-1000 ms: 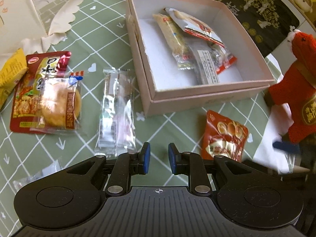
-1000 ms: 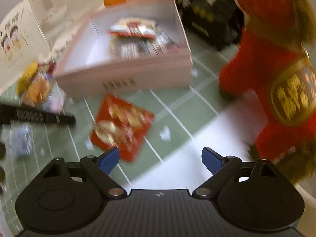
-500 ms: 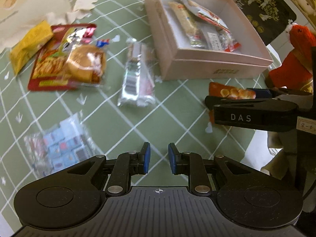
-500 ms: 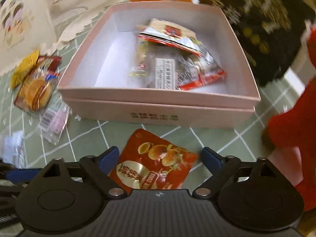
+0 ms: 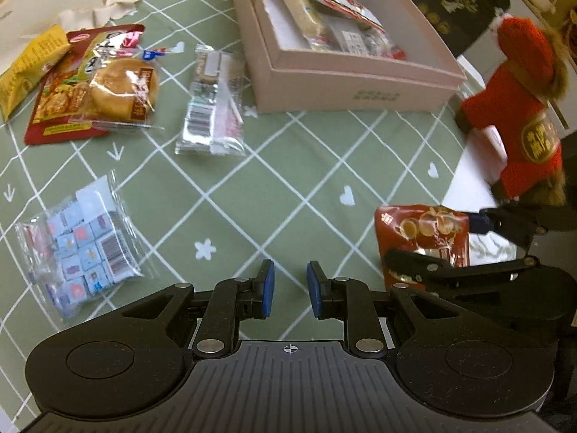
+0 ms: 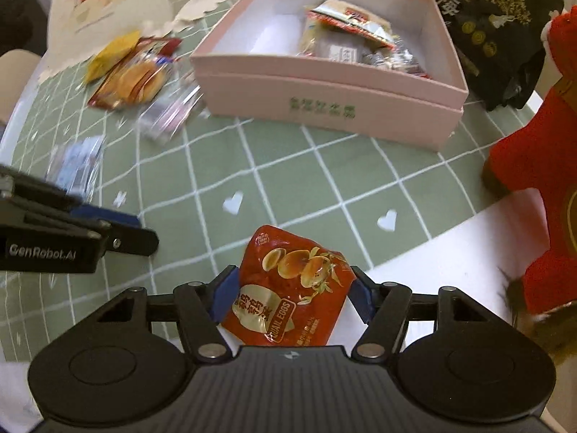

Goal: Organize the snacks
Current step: 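Grasp the blue-and-white candy bag with the left gripper while the right holds the red packet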

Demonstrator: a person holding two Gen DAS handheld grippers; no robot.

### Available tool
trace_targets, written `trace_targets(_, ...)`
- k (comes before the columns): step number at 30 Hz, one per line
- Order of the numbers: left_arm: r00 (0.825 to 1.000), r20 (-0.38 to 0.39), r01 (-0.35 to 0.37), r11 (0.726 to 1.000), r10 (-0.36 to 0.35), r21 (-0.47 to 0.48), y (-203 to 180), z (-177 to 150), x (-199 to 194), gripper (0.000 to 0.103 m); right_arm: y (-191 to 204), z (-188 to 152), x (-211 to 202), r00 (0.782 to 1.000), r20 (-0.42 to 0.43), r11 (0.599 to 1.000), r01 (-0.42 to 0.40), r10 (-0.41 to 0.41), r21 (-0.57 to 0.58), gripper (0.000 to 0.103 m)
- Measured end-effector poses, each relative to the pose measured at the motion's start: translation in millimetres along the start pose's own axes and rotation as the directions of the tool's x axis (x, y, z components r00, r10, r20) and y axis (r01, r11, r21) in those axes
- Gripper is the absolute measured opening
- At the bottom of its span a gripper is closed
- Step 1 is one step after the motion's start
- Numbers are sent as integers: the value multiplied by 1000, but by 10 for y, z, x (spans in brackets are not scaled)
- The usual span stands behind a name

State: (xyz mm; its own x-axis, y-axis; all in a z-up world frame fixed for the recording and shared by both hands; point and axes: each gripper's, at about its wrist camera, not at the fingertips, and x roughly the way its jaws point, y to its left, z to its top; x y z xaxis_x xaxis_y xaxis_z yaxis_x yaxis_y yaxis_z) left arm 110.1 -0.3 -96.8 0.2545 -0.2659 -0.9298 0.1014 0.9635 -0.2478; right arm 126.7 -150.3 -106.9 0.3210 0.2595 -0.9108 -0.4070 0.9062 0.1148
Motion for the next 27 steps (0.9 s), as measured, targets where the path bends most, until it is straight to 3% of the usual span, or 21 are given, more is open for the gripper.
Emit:
trace_targets(6,999,-30,-38,999,38,1,101,-237,-115,23,5,18,8,1000,-7,1000,5,-5,6,73)
trace_targets(10,995,31,-86,991,90,-102,406,-262,-318,23,41,16,48,1000,-3,1000,11,-11,-23,79)
trace_targets(16,970,135,-152,939,202,-309,978,-112,-495,23,114,-21,54,999,14,997,38,-37,-65,83)
trace_targets(20,961,132,-190,929,242,-318,1093,-5,-427,23,91,-31,42,999,15,998,36,-35,-56,83)
trace_targets(27,959,134,-196,928,249,-318,1175,4,-435,23,105,-34,56,999,11,997,50,-49,-51,85)
